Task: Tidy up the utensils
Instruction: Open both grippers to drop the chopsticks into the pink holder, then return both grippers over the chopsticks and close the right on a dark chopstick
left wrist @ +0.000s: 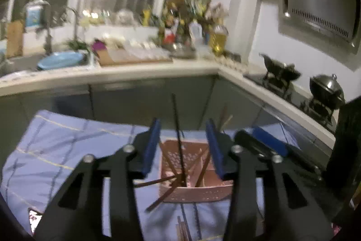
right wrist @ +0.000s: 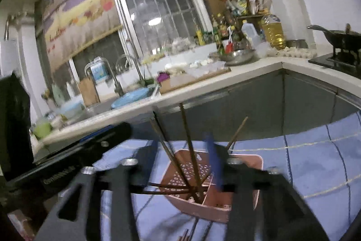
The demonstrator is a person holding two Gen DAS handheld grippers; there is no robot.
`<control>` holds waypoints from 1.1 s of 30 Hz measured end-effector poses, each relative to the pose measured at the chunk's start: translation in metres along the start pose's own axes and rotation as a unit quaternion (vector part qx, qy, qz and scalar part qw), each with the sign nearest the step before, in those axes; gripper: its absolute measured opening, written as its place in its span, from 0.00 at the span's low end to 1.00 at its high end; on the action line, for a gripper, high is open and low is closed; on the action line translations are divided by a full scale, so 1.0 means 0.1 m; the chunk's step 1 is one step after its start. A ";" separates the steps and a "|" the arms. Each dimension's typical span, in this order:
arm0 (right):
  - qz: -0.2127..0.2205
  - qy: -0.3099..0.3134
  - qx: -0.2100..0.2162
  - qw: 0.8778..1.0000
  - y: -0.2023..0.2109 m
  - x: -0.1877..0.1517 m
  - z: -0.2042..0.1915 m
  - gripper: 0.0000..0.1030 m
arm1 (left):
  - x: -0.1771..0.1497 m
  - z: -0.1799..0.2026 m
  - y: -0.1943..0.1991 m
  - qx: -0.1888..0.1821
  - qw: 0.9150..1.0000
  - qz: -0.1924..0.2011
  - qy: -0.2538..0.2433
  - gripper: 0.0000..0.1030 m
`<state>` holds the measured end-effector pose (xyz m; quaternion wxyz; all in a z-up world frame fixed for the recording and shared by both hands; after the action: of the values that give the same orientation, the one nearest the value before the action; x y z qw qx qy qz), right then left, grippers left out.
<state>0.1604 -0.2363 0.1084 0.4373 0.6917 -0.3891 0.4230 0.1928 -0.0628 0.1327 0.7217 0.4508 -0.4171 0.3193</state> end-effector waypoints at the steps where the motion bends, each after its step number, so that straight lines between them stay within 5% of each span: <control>1: 0.009 0.000 0.001 1.000 0.09 0.00 -0.02 0.59 | 0.00 0.00 0.16 0.009 1.000 0.021 -0.001 0.49; 8: 0.045 -0.038 -0.007 0.998 0.80 -0.29 -0.04 0.59 | -0.19 0.16 0.98 0.022 0.994 0.102 -0.041 0.54; 12: 0.016 -0.061 -0.024 0.998 1.00 -0.72 0.05 0.59 | -0.49 0.23 1.24 0.012 0.993 0.101 -0.066 0.56; 22: -0.199 -0.091 -0.040 0.975 0.64 -1.97 0.06 0.58 | -1.48 0.08 1.06 0.010 0.994 -0.042 -0.096 0.56; 33: -0.277 0.038 -0.024 0.960 0.31 -2.37 -0.55 0.47 | -2.23 -0.62 0.67 0.072 0.979 -0.188 -0.036 0.56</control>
<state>0.0385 -0.1549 -0.0885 0.5681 0.7453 -0.1758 0.3016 0.0564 0.0014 -0.0549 0.7191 0.5832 -0.3266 0.1901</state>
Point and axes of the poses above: each gripper's, at about its wrist camera, not at the fingertips, and y roughly against the way its jaws point, z to its right, x to its top, the point moved 3 cm from there along -y, roughly the way its jaws point, and after that the axes turned 4 degrees about y, right-handed, at the moved point
